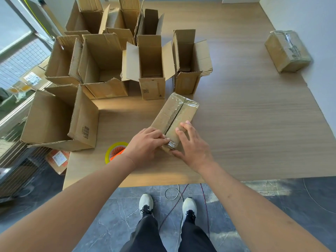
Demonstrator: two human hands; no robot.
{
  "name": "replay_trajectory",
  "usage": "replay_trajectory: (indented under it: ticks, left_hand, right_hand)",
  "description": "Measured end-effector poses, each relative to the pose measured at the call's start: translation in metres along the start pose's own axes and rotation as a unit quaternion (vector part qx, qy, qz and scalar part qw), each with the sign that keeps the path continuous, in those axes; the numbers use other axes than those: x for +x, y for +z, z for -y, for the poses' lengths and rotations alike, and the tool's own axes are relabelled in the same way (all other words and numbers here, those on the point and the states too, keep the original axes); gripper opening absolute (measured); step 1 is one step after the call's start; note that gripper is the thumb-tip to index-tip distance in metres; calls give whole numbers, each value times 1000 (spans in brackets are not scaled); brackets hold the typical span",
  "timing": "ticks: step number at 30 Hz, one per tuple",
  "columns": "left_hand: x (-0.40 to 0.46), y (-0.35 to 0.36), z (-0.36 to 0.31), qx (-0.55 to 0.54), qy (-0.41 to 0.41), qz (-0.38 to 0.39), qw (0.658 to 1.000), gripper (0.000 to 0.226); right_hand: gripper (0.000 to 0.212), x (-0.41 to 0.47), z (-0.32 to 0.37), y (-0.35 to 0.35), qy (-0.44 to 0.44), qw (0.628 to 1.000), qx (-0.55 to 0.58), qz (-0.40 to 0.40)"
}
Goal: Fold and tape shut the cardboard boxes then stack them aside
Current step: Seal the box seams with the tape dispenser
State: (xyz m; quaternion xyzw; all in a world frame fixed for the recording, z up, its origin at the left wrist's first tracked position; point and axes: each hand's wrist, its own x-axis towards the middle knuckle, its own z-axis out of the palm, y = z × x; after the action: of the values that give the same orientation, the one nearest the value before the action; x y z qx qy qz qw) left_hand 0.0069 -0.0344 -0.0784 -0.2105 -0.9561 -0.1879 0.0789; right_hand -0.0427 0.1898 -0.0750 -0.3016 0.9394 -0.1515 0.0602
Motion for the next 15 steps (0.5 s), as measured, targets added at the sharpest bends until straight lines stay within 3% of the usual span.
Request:
replay_trajectory:
  ticks: [4,9,15]
  left_hand:
    - [-1,-6,14,-31,0,-7,1000,31]
    - [-1,-10,13,-28,-13,14,999,40]
    - [9,-9,-16,-48,37,31,998,30]
  right_hand:
    - [79,4,-2,-1,-5,1000,10,-5]
    - [85,6,-28,-24,-11,998,13,67]
    - [79,2,-51,-44,-50,985,27,163]
